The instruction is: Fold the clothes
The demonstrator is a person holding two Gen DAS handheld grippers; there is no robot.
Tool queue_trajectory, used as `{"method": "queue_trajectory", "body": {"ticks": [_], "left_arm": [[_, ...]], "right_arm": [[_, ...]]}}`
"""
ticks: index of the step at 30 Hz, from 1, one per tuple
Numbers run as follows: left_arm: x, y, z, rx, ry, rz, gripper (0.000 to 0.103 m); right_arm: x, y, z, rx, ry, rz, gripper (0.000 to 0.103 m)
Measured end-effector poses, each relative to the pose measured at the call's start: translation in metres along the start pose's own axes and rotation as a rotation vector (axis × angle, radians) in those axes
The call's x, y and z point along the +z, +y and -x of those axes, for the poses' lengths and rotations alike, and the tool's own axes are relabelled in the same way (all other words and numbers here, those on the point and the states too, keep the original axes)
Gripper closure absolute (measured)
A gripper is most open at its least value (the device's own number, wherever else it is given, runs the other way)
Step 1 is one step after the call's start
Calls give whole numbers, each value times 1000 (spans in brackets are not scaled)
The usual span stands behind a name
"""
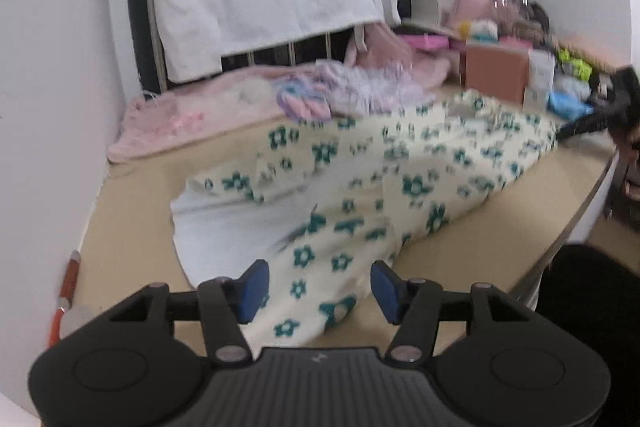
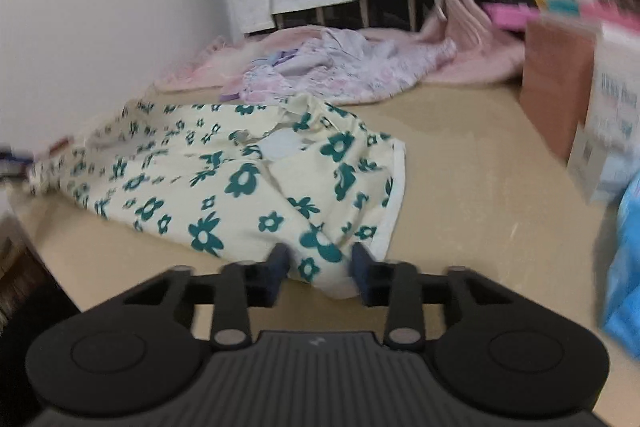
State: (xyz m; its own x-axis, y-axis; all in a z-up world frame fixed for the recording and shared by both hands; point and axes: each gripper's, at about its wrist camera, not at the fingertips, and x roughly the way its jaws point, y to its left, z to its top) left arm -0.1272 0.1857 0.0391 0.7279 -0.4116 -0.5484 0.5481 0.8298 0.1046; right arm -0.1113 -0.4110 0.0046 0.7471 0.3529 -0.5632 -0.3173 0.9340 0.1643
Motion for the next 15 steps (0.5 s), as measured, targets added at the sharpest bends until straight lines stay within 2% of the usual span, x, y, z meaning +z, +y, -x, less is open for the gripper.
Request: {"method": "queue_trajectory", "body": {"ticks": [1,2,4,5,7,9,10,11,12,13,14,15], "left_arm": [[-1,0,-3,10,9,-5,57],[-2,2,-7,35,17,-11,72],[-2,5,-16,92,48,-31,89],[-3,7,-19,109,57,-36,89],[-3,12,-18,114,54,-22,89],[2,12,-13,115,60,8,88],[5,10,-8,91,38,7,88],[8,7,-4,67,16,7,82],[11,4,0,37,-1,-5,76],[14,-2,1,-3,-10,-36,60],[16,-9,0,-39,-14,-81,50],[17,-19,-5,-58,-7,-143,50]], "right_arm": [[-1,2,-1,9,8,25,92],[-1,4,1,12,19,50,95],[0,3,5,-4,37,70,95],[1,0,8,-24,43,65,95],[3,-1,11,-63,47,49,92],[9,9,21,-100,22,63,80],[13,19,27,-107,-4,81,65],[17,32,30,-98,-27,111,57],[21,49,30,-70,-48,155,57],[25,66,30,-43,-69,198,57],[28,83,26,-3,-84,237,57],[32,103,18,49,-90,273,57]]}}
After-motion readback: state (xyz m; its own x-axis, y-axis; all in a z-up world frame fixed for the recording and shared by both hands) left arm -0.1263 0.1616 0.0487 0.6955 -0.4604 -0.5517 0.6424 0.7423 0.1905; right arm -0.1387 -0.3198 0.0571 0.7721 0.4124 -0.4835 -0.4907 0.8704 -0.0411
